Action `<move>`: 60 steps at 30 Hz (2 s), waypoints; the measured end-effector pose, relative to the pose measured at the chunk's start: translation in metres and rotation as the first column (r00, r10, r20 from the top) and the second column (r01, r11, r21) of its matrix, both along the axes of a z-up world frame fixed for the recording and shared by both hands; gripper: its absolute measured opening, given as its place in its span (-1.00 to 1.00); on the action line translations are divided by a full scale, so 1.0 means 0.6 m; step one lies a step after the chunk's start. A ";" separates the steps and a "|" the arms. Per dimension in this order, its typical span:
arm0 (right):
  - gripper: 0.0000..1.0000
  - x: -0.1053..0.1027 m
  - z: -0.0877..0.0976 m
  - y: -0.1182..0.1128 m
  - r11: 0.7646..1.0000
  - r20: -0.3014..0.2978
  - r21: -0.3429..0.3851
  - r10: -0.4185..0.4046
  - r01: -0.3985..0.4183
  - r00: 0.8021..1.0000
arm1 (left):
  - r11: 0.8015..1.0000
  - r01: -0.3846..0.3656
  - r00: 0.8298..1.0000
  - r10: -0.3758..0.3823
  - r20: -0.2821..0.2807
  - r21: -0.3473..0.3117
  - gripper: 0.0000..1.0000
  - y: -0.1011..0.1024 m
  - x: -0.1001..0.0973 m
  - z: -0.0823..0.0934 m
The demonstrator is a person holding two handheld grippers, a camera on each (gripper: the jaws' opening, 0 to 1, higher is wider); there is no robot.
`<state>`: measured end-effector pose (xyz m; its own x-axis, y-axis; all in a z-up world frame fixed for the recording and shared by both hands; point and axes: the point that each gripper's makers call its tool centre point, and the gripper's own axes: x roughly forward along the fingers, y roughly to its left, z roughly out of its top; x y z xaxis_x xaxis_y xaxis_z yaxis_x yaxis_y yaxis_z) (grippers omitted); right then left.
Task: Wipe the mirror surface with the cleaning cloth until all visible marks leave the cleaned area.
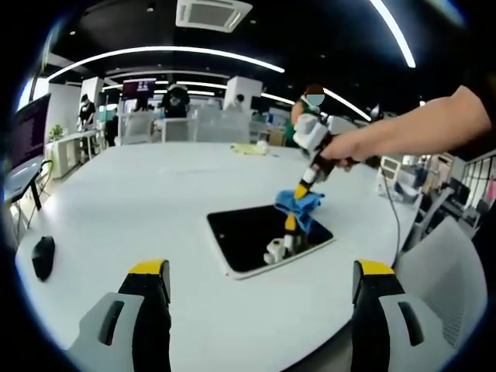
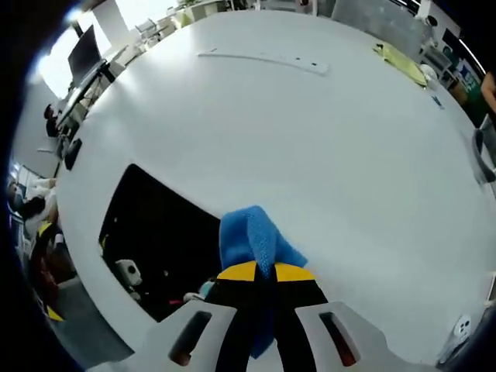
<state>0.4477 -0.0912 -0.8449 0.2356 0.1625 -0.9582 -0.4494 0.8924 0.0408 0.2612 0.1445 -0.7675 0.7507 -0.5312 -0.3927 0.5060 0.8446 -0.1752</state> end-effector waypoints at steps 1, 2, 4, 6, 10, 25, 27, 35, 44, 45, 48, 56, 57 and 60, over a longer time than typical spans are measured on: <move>-0.97 -0.001 -0.001 0.003 1.000 0.000 -0.003 0.005 -0.005 1.000 | 1.000 0.004 1.000 -0.004 -0.006 0.006 0.83 0.000 -0.001 -0.002; -0.97 0.000 -0.002 0.005 1.000 -0.001 -0.004 0.005 -0.005 1.000 | 1.000 0.003 1.000 -0.003 -0.007 0.005 0.86 0.000 -0.001 -0.002; -0.97 0.000 -0.003 0.008 1.000 -0.001 -0.004 0.006 -0.006 1.000 | 0.999 -0.031 0.998 0.032 0.055 -0.020 0.98 0.005 0.010 0.015; -0.97 -0.003 0.001 0.011 1.000 0.000 -0.006 0.007 -0.007 1.000 | 1.000 -0.026 0.999 0.026 0.030 -0.003 0.98 0.005 0.006 0.008; -0.97 -0.001 0.001 0.021 1.000 0.001 -0.005 0.016 -0.016 1.000 | 0.999 -0.047 0.998 0.047 0.052 -0.010 0.99 0.008 0.009 0.014; -0.97 0.007 -0.001 0.070 0.998 0.003 -0.014 0.065 -0.065 0.998 | 0.999 -0.036 0.999 0.036 0.041 0.004 0.99 0.005 0.007 0.010; -0.97 0.010 -0.003 0.075 0.998 0.001 -0.013 0.067 -0.067 0.998 | 0.999 -0.037 0.999 0.036 0.039 0.005 0.99 0.007 0.007 0.009; -0.97 0.004 0.002 0.096 0.997 0.004 -0.010 0.081 -0.081 0.997 | 0.999 -0.033 0.999 0.033 0.031 0.011 0.99 0.008 0.007 0.007; -0.97 0.013 -0.002 0.122 0.995 0.007 -0.004 0.095 -0.095 0.995 | 1.000 -0.027 0.999 0.027 0.033 0.008 0.99 0.007 0.007 0.007; -0.97 0.013 -0.003 0.126 0.995 0.007 -0.001 0.096 -0.096 0.995 | 1.000 -0.027 0.999 0.027 0.033 0.008 0.99 0.007 0.007 0.007; -0.97 0.012 -0.001 0.143 0.995 0.007 0.008 0.103 -0.103 0.995 | 1.000 -0.029 0.999 0.029 0.034 0.007 0.99 0.008 0.008 0.007; -0.97 0.014 -0.001 0.184 0.990 0.011 0.011 0.141 -0.141 0.990 | 0.999 -0.036 0.999 0.035 0.033 0.007 0.99 0.010 0.009 0.007; -0.97 0.016 -0.001 0.188 0.989 0.011 0.010 0.146 -0.146 0.989 | 0.999 -0.036 0.999 0.036 0.032 0.007 0.99 0.010 0.009 0.006; -0.97 0.019 -0.002 0.202 0.987 0.012 0.011 0.159 -0.159 0.987 | 0.999 -0.036 0.999 0.036 0.032 0.008 0.99 0.010 0.009 0.005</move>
